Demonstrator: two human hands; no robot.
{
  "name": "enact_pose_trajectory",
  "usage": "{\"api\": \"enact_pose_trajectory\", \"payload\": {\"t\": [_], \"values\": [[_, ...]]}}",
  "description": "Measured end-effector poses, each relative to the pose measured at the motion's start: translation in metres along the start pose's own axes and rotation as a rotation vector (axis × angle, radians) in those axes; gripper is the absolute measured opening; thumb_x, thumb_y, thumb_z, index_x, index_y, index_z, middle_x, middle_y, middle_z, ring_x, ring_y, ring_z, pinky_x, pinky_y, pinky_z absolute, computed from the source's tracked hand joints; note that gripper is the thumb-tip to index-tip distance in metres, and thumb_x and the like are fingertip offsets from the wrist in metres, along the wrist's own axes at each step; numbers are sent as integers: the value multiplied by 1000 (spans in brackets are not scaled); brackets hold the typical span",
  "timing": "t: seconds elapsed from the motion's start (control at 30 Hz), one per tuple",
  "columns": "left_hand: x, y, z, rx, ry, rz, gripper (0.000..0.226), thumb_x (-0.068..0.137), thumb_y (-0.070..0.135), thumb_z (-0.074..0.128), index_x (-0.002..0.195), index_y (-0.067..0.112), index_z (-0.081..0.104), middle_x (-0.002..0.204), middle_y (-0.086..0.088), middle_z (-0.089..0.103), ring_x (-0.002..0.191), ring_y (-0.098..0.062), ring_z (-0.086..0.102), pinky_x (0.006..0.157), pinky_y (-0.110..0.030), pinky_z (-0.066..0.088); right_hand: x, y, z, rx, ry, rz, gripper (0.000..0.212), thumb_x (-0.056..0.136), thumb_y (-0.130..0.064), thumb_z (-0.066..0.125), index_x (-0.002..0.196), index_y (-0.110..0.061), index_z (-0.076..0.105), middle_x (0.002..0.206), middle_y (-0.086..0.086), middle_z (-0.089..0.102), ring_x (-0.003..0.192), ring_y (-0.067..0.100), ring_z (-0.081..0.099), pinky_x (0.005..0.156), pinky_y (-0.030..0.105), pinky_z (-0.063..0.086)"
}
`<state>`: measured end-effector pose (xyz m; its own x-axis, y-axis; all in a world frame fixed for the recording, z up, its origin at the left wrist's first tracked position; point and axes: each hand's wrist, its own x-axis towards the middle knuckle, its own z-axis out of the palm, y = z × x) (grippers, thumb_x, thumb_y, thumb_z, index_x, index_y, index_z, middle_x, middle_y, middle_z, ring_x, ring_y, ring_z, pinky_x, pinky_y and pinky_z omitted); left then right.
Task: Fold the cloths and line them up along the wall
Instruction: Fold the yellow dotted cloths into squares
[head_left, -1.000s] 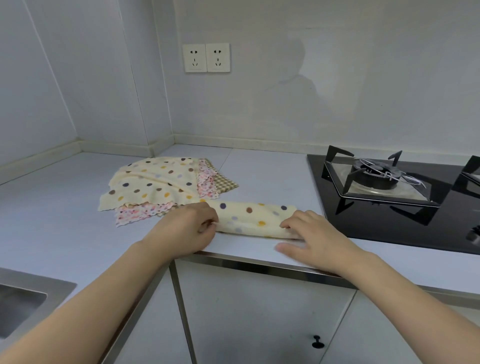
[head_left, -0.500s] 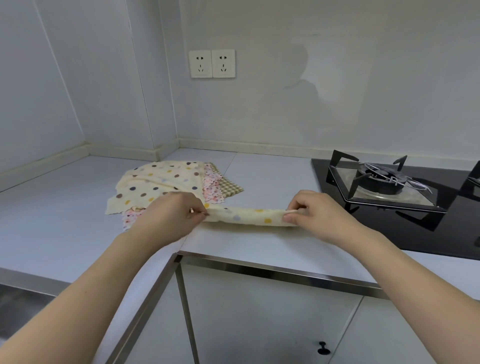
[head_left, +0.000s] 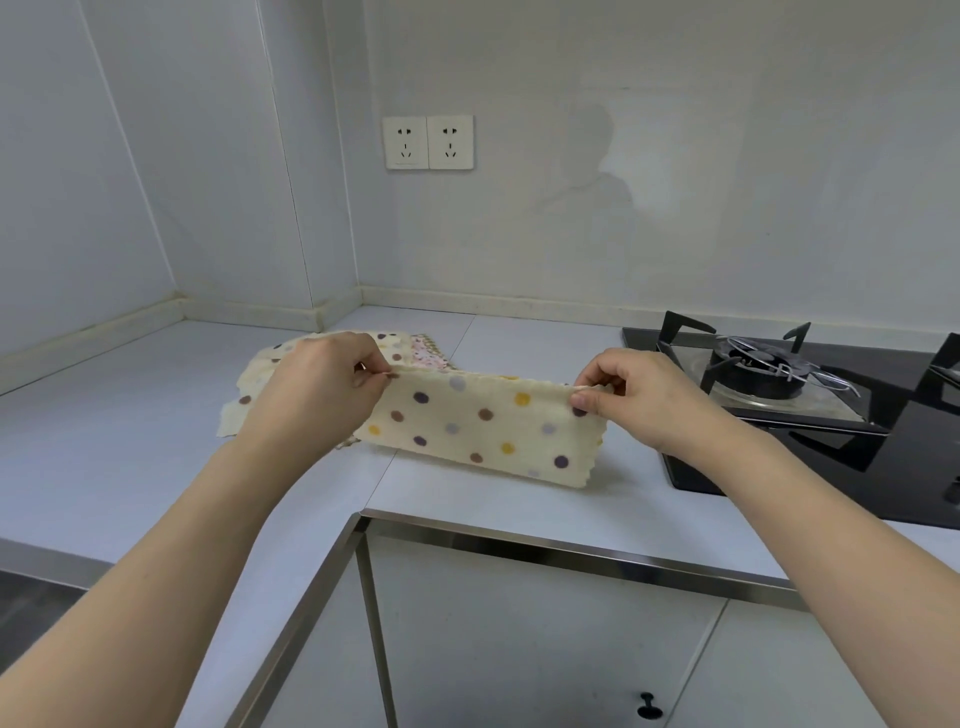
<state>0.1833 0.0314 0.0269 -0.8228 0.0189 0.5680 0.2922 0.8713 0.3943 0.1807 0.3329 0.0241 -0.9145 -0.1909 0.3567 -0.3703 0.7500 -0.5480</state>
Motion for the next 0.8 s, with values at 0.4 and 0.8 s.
{"api": "enact_pose_trajectory", "payload": {"t": [0.4, 0.8], "values": [[1, 1, -6, -55, -4, -84, 6, 85, 18, 68, 82, 13, 71, 79, -3, 70, 80, -24, 64, 75, -36, 53, -2, 4, -5, -12, 93, -19, 12, 81, -31, 74, 70, -31, 68, 71, -7, 67, 66, 6, 54, 58, 20, 41], [2, -5, -2, 38, -64, -9, 9, 90, 16, 63, 88, 12, 71, 92, 2, 66, 88, -16, 57, 76, -28, 43, -5, 8, -8, 69, 98, -32, 12, 86, -24, 70, 74, -26, 66, 65, -13, 66, 59, 10, 50, 58, 22, 41]]}}
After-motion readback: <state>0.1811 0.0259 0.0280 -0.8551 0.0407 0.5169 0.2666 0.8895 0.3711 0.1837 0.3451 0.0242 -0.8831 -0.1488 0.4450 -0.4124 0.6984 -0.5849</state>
